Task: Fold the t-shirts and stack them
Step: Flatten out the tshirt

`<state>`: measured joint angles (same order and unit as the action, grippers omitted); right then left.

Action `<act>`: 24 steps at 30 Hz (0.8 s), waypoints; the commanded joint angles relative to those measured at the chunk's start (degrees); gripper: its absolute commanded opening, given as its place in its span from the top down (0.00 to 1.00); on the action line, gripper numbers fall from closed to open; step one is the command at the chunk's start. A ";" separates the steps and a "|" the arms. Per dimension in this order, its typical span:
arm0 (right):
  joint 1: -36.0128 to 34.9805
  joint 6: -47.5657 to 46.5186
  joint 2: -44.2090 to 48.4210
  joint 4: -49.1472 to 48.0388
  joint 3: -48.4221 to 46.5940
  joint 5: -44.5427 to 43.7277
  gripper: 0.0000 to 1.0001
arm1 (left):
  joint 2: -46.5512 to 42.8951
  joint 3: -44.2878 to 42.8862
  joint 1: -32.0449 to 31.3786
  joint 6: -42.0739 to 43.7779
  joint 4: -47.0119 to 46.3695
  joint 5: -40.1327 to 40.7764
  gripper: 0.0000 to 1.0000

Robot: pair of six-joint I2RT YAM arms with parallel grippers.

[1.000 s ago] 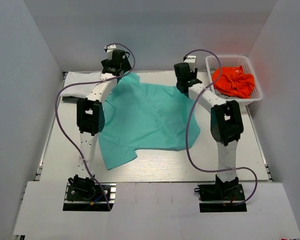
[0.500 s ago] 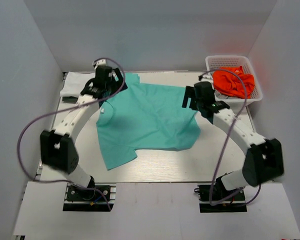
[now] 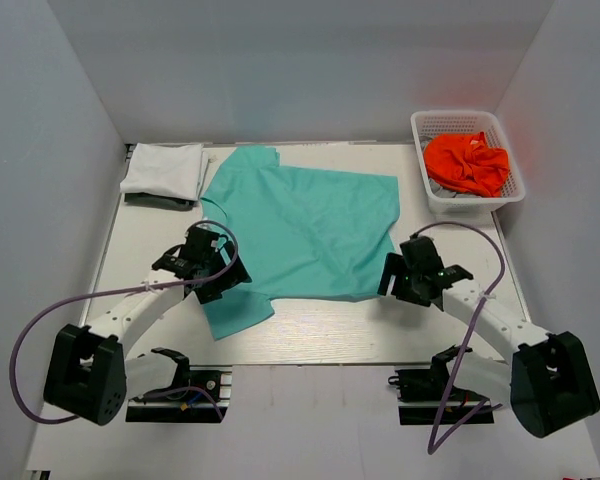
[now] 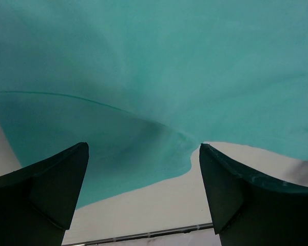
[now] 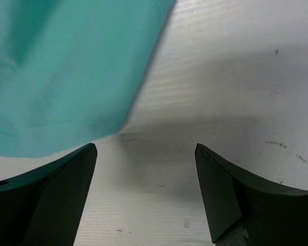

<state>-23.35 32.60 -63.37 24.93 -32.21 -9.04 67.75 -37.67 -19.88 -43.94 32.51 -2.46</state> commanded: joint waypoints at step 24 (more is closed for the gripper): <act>-3.88 1.42 -10.01 4.49 -13.40 0.15 1.00 | 2.92 5.24 -0.95 -1.33 -3.60 4.57 0.01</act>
<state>-25.30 35.18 -73.60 22.83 -40.62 -8.69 69.87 -32.99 -20.69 -46.48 29.45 -0.23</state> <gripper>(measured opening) 0.008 0.983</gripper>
